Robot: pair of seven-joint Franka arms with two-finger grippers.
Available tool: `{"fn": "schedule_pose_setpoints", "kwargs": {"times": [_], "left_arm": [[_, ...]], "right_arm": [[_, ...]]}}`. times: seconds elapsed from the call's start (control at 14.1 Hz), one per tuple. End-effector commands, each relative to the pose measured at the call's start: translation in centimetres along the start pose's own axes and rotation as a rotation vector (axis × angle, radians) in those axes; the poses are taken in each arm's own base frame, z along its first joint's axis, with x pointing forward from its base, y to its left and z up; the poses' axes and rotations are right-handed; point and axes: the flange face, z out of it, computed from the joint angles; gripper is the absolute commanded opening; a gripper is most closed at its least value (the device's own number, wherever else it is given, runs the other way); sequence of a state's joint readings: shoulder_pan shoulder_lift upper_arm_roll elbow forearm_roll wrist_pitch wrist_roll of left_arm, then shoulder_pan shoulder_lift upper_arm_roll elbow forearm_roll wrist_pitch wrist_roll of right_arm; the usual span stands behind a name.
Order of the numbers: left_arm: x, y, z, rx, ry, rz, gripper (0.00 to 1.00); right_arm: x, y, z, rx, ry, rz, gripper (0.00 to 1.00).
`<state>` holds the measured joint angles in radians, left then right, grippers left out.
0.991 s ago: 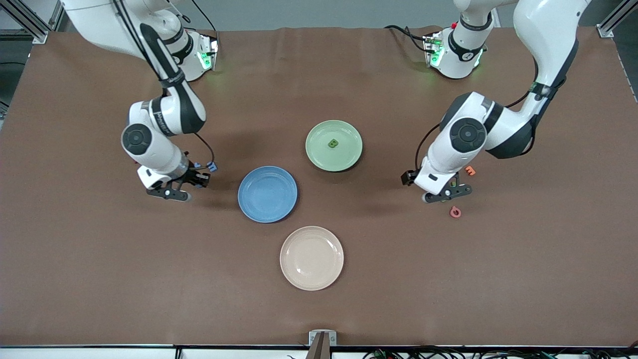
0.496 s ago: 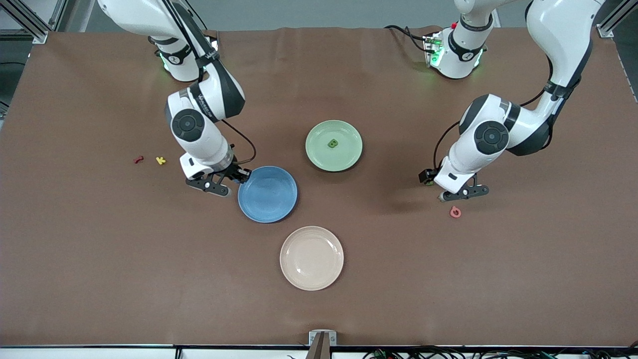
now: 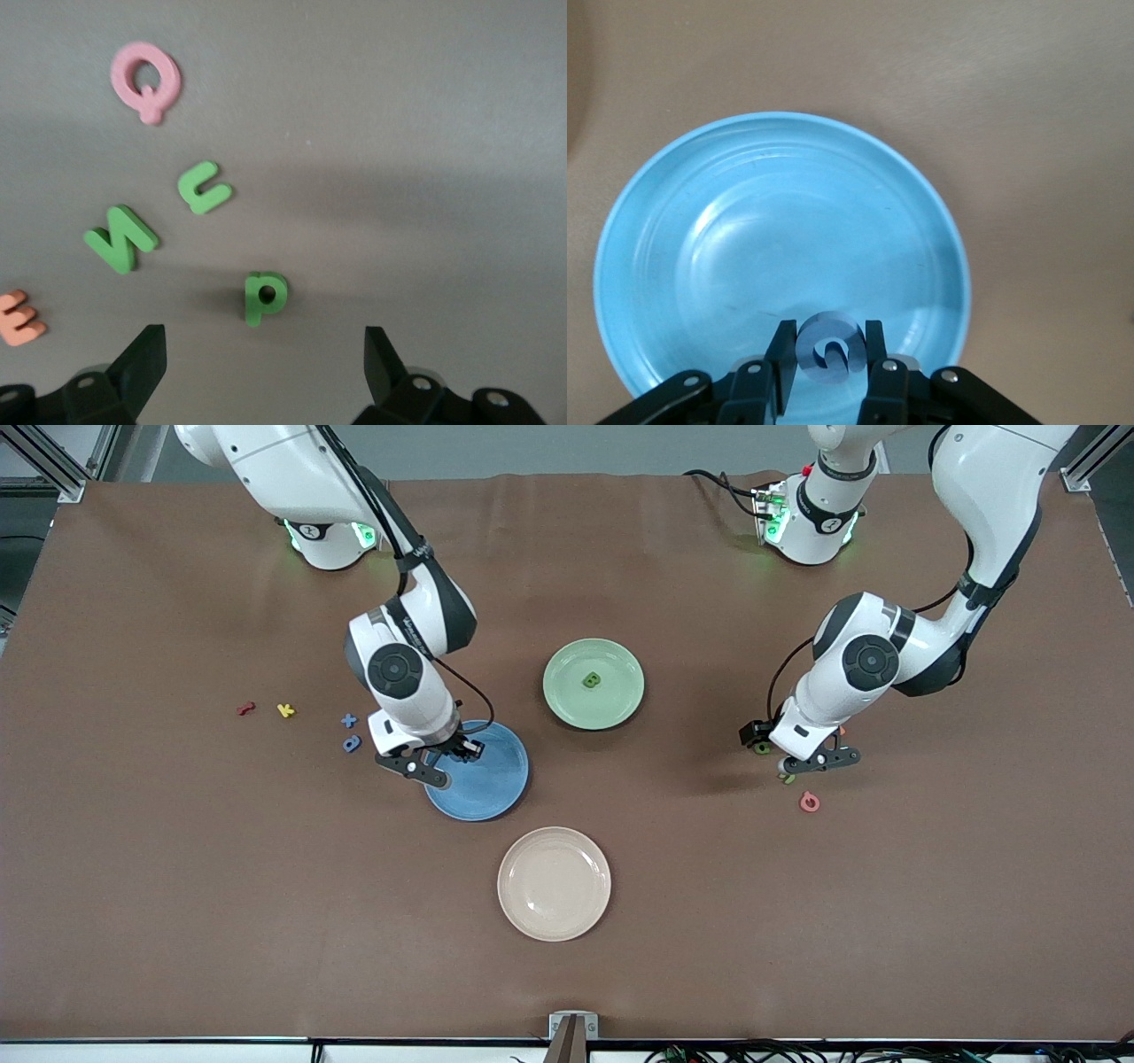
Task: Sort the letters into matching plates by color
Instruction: 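Lower the blue C onto the blue plate and open the right gripper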
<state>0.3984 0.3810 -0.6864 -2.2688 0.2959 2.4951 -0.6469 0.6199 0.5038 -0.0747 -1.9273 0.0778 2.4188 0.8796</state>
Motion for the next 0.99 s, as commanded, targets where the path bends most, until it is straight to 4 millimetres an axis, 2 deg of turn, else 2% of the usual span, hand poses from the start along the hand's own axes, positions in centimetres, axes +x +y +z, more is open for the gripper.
{"fn": "schedule_pose_setpoints", "kwargs": {"times": [0.0,0.28,0.5,0.57,0.64,0.71,0.78,0.92], "left_arm": [[-0.6,0.0,1.7,-0.036,0.008,0.01,0.98],[-0.9,-0.2,3.1,-0.024,0.004,0.049,0.98],[-0.7,-0.3,4.2,-0.007,0.006,0.05,0.95],[-0.5,-0.5,4.5,0.01,0.019,0.048,0.95],[-0.3,-0.5,4.8,0.022,0.03,0.036,0.95],[0.0,-0.3,5.1,0.023,0.037,0.026,0.94],[0.0,-0.2,5.3,0.029,0.041,0.019,0.93],[-0.1,0.0,5.4,0.029,0.042,0.012,0.91]], "right_arm": [[0.4,-0.9,1.3,0.012,0.006,0.026,0.0],[0.6,-0.5,3.6,0.0,0.009,0.023,0.01],[0.9,0.0,4.0,-0.01,0.005,0.03,0.02],[1.0,0.1,4.0,-0.014,0.002,0.031,0.06],[1.1,0.2,4.1,-0.019,-0.003,0.033,0.23],[1.1,0.3,4.1,-0.019,-0.003,0.036,0.84],[1.0,0.2,4.0,-0.019,-0.003,0.03,1.0],[1.1,0.1,3.6,-0.019,-0.003,0.026,1.0]]}}
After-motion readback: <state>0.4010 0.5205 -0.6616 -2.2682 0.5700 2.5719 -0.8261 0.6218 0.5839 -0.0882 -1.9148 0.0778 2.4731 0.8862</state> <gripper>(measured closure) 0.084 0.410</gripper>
